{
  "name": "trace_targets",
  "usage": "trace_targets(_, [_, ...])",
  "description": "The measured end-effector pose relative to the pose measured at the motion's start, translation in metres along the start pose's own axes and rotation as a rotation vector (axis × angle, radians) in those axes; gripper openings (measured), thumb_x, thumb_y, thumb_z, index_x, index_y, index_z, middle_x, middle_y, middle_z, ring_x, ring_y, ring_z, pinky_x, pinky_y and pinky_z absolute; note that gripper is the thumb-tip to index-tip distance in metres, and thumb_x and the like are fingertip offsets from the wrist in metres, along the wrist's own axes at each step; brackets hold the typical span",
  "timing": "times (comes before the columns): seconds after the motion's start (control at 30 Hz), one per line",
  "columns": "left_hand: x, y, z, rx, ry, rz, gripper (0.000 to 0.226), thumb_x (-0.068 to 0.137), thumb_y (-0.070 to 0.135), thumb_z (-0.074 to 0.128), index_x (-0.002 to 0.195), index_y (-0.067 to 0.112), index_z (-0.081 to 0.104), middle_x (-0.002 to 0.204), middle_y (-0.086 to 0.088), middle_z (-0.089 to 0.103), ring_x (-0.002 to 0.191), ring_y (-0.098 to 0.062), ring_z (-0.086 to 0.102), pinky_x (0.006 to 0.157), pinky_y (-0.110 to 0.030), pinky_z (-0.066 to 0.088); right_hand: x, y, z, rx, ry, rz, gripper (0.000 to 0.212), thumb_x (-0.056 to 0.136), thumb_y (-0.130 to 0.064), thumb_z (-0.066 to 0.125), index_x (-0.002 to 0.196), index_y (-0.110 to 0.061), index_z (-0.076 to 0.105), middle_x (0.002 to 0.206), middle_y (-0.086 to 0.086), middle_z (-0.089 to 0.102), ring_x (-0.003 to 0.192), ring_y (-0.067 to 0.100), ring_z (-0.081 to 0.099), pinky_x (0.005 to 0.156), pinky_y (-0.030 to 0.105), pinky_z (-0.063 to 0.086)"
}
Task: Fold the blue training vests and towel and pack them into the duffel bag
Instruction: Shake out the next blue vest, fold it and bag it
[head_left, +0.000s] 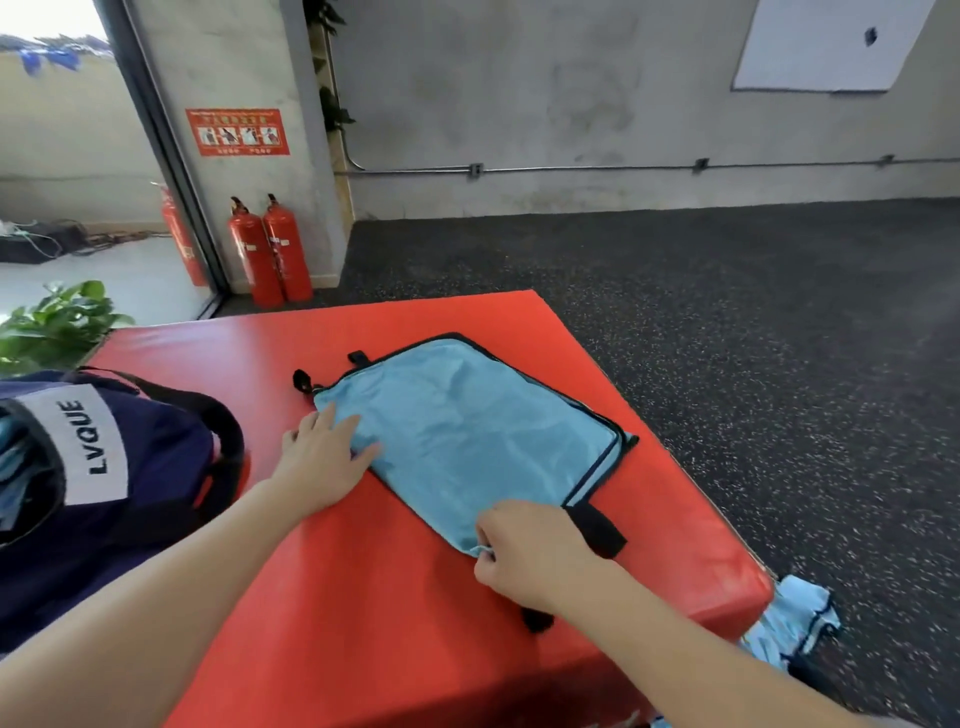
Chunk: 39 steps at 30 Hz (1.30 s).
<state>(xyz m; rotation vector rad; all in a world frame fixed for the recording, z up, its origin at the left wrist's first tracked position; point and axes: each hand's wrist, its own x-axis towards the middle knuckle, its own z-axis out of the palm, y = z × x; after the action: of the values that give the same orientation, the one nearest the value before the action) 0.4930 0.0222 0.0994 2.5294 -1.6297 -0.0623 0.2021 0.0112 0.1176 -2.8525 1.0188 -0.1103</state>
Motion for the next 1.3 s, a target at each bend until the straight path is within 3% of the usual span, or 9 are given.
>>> trace_targets(0.17, [-0.059,-0.011,-0.005,-0.059,0.072,0.114,0.056,0.098,0.053,0.047,0.149,0.031,0.043,0.164,-0.002,0.024,0.151,-0.023,0.021,0.117,-0.047,0.018,0.012,-0.060,0.008,0.194,-0.091,-0.005,0.018,0.084,-0.031,0.058,0.092,-0.016,0.066,0.094,0.005,0.067,0.089,0.030,0.062,0.071,0.037,0.047])
trace_targets(0.3, [-0.118,-0.032,-0.012,-0.236,0.238,0.177,0.037,0.092,0.039,0.048,0.117,0.027,0.072,0.134,0.002,0.064,0.125,-0.020,0.059,0.107,-0.046,0.041,0.020,-0.104,0.022,0.546,-0.134,0.016,0.016,0.082,-0.032,0.067,0.083,-0.018,0.073,0.082,0.001,0.073,0.079,0.020,0.067,0.071,0.034,0.053])
trace_targets(0.37, [-0.142,-0.040,-0.018,-0.290,0.327,0.171,0.027,0.089,0.026,0.056,0.105,0.021,0.077,0.113,0.005,0.073,0.108,-0.017,0.067,0.100,-0.034,0.047,0.020,-0.122,0.024,0.709,-0.117,0.006,0.020,0.085,-0.037,0.071,0.091,-0.019,0.076,0.084,-0.003,0.075,0.076,0.009,0.068,0.074,0.024,0.052])
trace_targets(0.47, [-0.168,-0.041,-0.026,-0.396,0.332,0.069,0.023,0.091,0.012,0.063,0.109,0.017,0.077,0.109,0.007,0.074,0.105,-0.010,0.065,0.093,-0.017,0.041,0.009,-0.129,0.018,0.827,-0.090,-0.003,0.026,0.088,-0.041,0.071,0.105,-0.022,0.075,0.100,-0.013,0.074,0.087,-0.004,0.067,0.079,0.012,0.048])
trace_targets(0.67, [-0.205,-0.041,-0.014,-0.447,0.164,0.146,0.016,0.091,0.032,0.070,0.104,0.028,0.077,0.096,0.023,0.068,0.086,0.014,0.057,0.084,-0.007,0.039,-0.022,-0.052,0.008,0.471,-0.027,0.008,0.016,0.092,-0.035,0.064,0.100,-0.023,0.072,0.099,-0.009,0.069,0.094,0.006,0.062,0.088,0.027,0.049])
trace_targets(0.77, [-0.216,-0.038,-0.010,-0.439,0.096,0.188,0.020,0.089,0.044,0.071,0.103,0.031,0.077,0.097,0.023,0.069,0.087,0.009,0.059,0.083,-0.014,0.044,-0.038,-0.009,0.002,0.378,0.042,0.060,0.012,0.090,-0.037,0.068,0.091,-0.026,0.071,0.091,-0.010,0.067,0.088,0.005,0.060,0.083,0.026,0.047])
trace_targets(0.97, [-0.227,-0.032,-0.011,-0.407,-0.020,0.219,0.041,0.083,0.047,0.077,0.118,0.027,0.071,0.090,0.025,0.055,0.081,0.010,0.052,0.076,-0.007,0.038,-0.076,0.040,0.003,0.359,0.013,0.072,0.023,0.080,-0.048,0.080,0.095,-0.032,0.074,0.093,-0.016,0.065,0.089,-0.001,0.059,0.080,0.022,0.047])
trace_targets(1.17, [-0.243,-0.030,-0.002,-0.341,-0.089,0.258,0.054,0.078,0.054,0.078,0.125,0.029,0.066,0.111,0.015,0.058,0.102,-0.003,0.051,0.095,-0.021,0.042,-0.105,0.047,0.014,0.366,-0.019,0.022,0.046,0.072,-0.061,0.080,0.111,-0.039,0.070,0.107,-0.022,0.060,0.106,-0.004,0.053,0.093,0.018,0.041])
trace_targets(1.3, [-0.254,-0.033,0.003,-0.285,-0.075,0.287,0.053,0.080,0.047,0.077,0.127,0.029,0.064,0.114,0.018,0.055,0.114,-0.005,0.049,0.103,-0.024,0.040,-0.118,0.051,0.019,0.322,0.002,0.000,0.040,0.080,-0.044,0.081,0.116,-0.032,0.070,0.111,-0.019,0.058,0.108,0.000,0.052,0.095,0.015,0.039])
